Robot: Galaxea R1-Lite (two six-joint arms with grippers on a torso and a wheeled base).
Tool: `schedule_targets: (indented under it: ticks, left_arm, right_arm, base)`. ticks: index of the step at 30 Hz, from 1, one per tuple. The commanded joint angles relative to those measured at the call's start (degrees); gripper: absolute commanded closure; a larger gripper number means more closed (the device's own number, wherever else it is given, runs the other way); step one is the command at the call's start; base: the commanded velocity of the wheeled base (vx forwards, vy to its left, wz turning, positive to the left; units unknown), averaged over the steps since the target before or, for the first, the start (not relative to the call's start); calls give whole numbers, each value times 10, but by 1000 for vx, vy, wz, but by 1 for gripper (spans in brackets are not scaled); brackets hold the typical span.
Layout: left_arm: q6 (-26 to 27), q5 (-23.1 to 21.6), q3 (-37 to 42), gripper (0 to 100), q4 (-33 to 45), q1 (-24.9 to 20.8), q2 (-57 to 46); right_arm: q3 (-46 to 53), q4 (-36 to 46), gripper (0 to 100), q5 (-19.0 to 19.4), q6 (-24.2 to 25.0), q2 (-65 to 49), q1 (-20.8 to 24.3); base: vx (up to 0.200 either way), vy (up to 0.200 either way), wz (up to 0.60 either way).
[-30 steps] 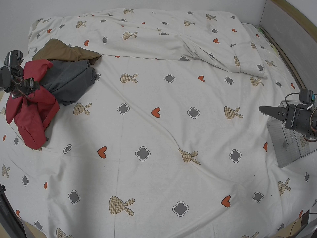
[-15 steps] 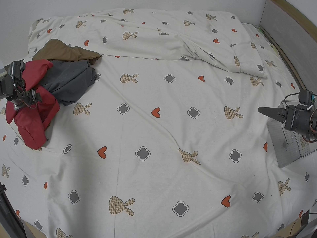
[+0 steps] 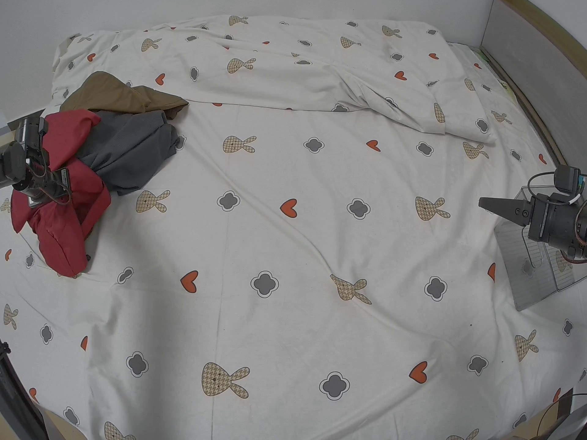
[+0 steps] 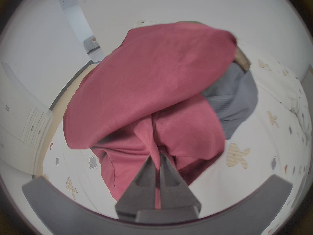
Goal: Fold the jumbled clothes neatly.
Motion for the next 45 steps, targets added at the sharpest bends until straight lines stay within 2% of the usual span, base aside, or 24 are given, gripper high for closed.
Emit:
schedule_targets:
  ticks: [1,2,4,5,6,10,15,20,24,27,28,29,33,35,36,37,40,45]
  left_arm:
    - [-3,-36,79,100,1,-48,-131]
    - [-4,-45,88,100,1,-58,-150]
    - [-14,-74,117,100,4,-110,-228]
    - [-14,-75,119,100,4,-114,-231]
    - [-17,-79,128,100,14,-163,-279]
    - [-19,-78,118,100,52,-294,-355]
    - [-33,-68,65,100,76,-429,-386]
    - [-57,-59,23,100,95,-496,-371]
    - [-58,-47,30,100,97,-498,-361]
    - [-58,4,54,100,96,-476,-346]
    - [-58,7,55,100,97,-474,-346]
    - [-58,35,71,100,96,-452,-339]
    - [-57,41,101,100,96,-419,-340]
    - [-55,44,128,100,89,-386,-339]
    - [-55,45,132,0,89,-374,-337]
    - [-55,45,132,0,89,-374,-337]
    - [-57,61,136,0,90,-324,-300]
    - [-57,106,150,0,84,-292,-251]
  right_arm:
    - [1,1,0,0,0,-4,10]
    - [1,1,0,0,1,-4,11]
    - [1,2,0,0,1,-8,16]
    - [1,2,0,0,1,-8,17]
    - [3,2,0,0,1,-10,20]
    - [6,2,0,-1,0,-10,26]
    - [10,2,0,-1,1,-9,36]
    - [15,4,0,-3,0,-8,54]
    - [20,4,0,-10,0,-8,64]
    - [20,4,0,-20,0,-8,69]
    - [20,4,0,-20,-1,-7,69]
    - [20,4,0,-20,0,-6,69]
    - [20,4,0,-20,0,-4,69]
    - [20,4,0,-20,0,-4,69]
    - [20,4,0,-20,0,-4,69]
    - [20,4,0,-20,0,-4,69]
    - [21,4,0,-20,-1,-4,70]
    - [21,4,0,-20,0,-4,74]
  base:
    - [0,0,0]
    - [0,0,0]
    - [0,0,0]
    - [0,0,0]
    - [0,0,0]
    - [0,0,0]
    - [0,0,0]
    - [0,0,0]
    - [0,0,0]
    - [0,0,0]
    - [0,0,0]
    - [0,0,0]
    - [0,0,0]
    - [0,0,0]
    - [0,0,0]
    - [0,0,0]
    - [0,0,0]
    - [0,0,0]
